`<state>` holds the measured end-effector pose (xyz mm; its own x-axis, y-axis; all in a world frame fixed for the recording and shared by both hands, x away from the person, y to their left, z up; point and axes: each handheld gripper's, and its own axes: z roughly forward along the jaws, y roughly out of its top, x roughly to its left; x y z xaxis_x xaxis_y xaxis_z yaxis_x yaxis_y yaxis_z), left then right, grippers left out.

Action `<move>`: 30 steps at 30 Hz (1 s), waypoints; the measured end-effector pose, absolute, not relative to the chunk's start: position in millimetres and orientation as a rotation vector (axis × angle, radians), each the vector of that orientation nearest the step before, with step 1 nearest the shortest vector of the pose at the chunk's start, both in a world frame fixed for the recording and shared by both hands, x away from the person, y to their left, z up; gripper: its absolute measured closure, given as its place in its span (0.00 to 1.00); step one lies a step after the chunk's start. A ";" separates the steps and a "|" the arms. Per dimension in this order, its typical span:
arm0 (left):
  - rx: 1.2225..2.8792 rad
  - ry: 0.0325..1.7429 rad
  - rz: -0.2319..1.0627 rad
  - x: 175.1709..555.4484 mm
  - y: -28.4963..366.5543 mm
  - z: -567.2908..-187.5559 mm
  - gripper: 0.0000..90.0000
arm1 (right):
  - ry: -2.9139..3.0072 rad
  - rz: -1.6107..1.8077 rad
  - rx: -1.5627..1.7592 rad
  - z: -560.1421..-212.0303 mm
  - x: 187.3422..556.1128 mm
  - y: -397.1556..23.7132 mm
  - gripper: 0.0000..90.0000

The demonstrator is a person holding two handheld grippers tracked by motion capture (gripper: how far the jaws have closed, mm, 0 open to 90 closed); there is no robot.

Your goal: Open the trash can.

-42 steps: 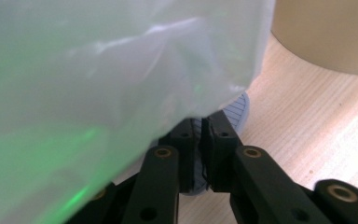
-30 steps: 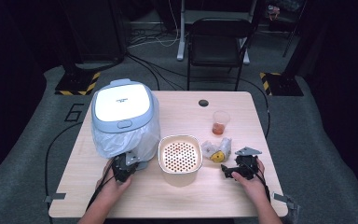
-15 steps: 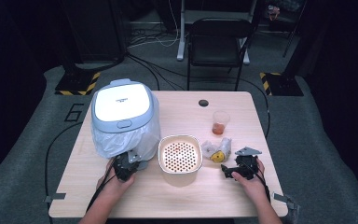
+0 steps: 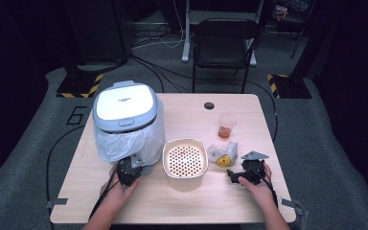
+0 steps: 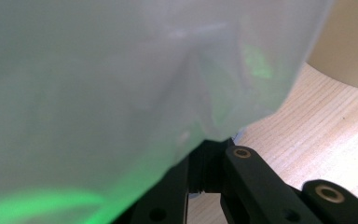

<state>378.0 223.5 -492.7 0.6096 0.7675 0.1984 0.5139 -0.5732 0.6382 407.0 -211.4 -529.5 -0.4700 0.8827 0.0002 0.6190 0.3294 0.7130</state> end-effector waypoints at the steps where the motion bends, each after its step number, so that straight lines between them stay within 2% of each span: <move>1: 2.317 1.005 0.638 378.1 223.4 -492.9 1.00 | 2.212 0.927 1.328 -529.5 407.0 -211.4 0.00; 8: 2.355 0.952 0.655 377.7 222.2 -502.3 1.00 | 2.211 0.927 1.328 -529.5 407.1 -211.4 0.00; 12: 2.336 0.981 0.648 376.7 223.9 -503.4 1.00 | 2.212 0.928 1.327 -529.5 407.0 -211.4 0.00; 16: 2.343 0.978 0.694 374.5 219.1 -504.6 1.00 | 2.211 0.927 1.328 -529.4 407.1 -211.4 0.00; 19: 2.309 1.029 0.638 377.5 221.9 -503.6 1.00 | 2.212 0.927 1.328 -529.5 407.1 -211.4 0.00; 30: 2.301 1.047 0.622 378.4 222.7 -503.1 1.00 | 2.212 0.927 1.326 -529.5 407.2 -211.4 0.00</move>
